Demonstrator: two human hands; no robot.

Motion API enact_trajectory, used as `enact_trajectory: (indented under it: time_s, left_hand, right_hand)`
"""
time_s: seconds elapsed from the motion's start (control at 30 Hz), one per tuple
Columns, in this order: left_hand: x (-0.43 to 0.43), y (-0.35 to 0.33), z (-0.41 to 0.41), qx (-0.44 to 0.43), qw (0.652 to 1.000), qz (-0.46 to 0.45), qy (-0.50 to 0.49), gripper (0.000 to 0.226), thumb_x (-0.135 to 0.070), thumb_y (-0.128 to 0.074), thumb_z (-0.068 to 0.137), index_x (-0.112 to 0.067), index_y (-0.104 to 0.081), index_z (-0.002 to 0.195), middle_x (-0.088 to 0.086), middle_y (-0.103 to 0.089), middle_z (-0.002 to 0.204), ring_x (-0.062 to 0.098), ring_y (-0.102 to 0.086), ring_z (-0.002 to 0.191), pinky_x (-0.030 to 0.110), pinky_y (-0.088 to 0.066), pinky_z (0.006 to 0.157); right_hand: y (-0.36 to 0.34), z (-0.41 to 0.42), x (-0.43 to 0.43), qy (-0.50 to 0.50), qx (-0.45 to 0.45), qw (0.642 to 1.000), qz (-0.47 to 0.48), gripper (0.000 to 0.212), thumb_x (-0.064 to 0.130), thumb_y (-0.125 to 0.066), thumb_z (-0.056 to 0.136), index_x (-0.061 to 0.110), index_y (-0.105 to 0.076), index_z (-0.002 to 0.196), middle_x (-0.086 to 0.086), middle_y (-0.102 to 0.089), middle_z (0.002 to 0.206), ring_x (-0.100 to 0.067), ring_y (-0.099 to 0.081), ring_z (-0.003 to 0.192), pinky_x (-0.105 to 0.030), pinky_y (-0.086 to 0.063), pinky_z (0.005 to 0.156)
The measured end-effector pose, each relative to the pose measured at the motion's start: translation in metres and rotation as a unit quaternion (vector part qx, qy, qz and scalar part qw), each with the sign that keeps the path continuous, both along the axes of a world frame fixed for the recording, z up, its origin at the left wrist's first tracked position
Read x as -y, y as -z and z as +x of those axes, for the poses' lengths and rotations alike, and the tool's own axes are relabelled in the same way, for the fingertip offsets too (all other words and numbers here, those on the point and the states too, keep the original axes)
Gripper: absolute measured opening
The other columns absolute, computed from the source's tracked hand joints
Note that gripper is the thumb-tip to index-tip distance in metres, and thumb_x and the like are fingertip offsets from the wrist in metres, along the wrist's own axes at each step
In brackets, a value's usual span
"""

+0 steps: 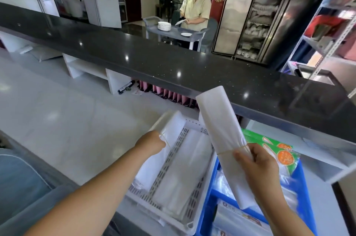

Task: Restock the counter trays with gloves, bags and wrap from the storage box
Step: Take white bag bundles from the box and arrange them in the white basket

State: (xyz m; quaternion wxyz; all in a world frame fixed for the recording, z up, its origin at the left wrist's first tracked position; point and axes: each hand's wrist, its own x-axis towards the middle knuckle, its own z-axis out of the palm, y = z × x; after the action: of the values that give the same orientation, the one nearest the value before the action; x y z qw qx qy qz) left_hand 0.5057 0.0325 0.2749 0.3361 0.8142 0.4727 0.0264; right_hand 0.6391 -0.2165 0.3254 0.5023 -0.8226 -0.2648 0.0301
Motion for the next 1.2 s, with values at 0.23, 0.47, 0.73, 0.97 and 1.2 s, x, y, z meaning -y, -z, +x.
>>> enact_trajectory:
  time_s: [0.23, 0.47, 0.73, 0.97, 1.2]
  left_hand:
    - [0.015, 0.0, 0.014, -0.013, 0.971, 0.233, 0.049, 0.046, -0.028, -0.056, 0.087, -0.009, -0.04, 0.126, 0.009, -0.049, 0.131, 0.027, -0.046, 0.119, 0.036, -0.041, 0.092]
    - [-0.002, -0.078, 0.051, 0.447, 0.859, -0.245, 0.052, 0.057, -0.048, -0.056, 0.084, -0.031, -0.034, 0.134, -0.017, -0.036, 0.124, -0.002, -0.032, 0.115, 0.029, -0.023, 0.098]
    - [-0.043, -0.079, 0.049, 0.408, 0.837, -0.325, 0.165, 0.05, -0.042, -0.055, 0.084, -0.01, -0.056, 0.121, 0.012, -0.06, 0.121, 0.023, -0.053, 0.114, 0.035, -0.034, 0.103]
    - [-0.058, -0.06, 0.034, 0.315, 0.885, -0.307, 0.153, 0.011, -0.014, -0.067, 0.082, -0.013, -0.066, 0.093, 0.005, -0.071, 0.095, 0.022, -0.066, 0.09, 0.032, -0.052, 0.084]
    - [-0.079, -0.044, 0.017, 0.253, 0.946, -0.194, 0.063, 0.022, -0.016, -0.073, 0.076, -0.011, -0.055, 0.064, 0.001, -0.058, 0.061, 0.018, -0.053, 0.056, 0.024, -0.038, 0.052]
  right_hand:
    - [-0.003, 0.008, -0.002, 0.003, 0.004, 1.0, -0.024, 0.018, 0.015, -0.067, 0.078, 0.021, -0.057, 0.065, 0.003, -0.059, 0.063, -0.015, -0.052, 0.059, -0.025, -0.038, 0.049]
    - [-0.014, -0.004, -0.023, -0.026, -0.013, 0.999, -0.027, 0.012, 0.014, -0.069, 0.077, 0.021, -0.062, 0.07, 0.001, -0.063, 0.066, -0.017, -0.055, 0.062, -0.029, -0.04, 0.052]
    - [-0.017, -0.014, -0.044, -0.046, -0.092, 0.995, 0.006, 0.013, 0.009, -0.07, 0.077, 0.014, -0.062, 0.068, -0.008, -0.061, 0.063, -0.019, -0.051, 0.058, -0.032, -0.039, 0.057]
    - [0.0, -0.017, -0.058, -0.033, -0.116, 0.993, 0.003, 0.015, 0.01, -0.07, 0.077, 0.019, -0.062, 0.069, -0.002, -0.058, 0.059, -0.019, -0.049, 0.058, -0.032, -0.038, 0.058]
    - [0.012, -0.024, -0.078, 0.002, -0.09, 0.995, -0.044, 0.016, 0.018, -0.069, 0.075, 0.026, -0.06, 0.064, 0.007, -0.056, 0.05, -0.014, -0.047, 0.052, -0.028, -0.036, 0.051]
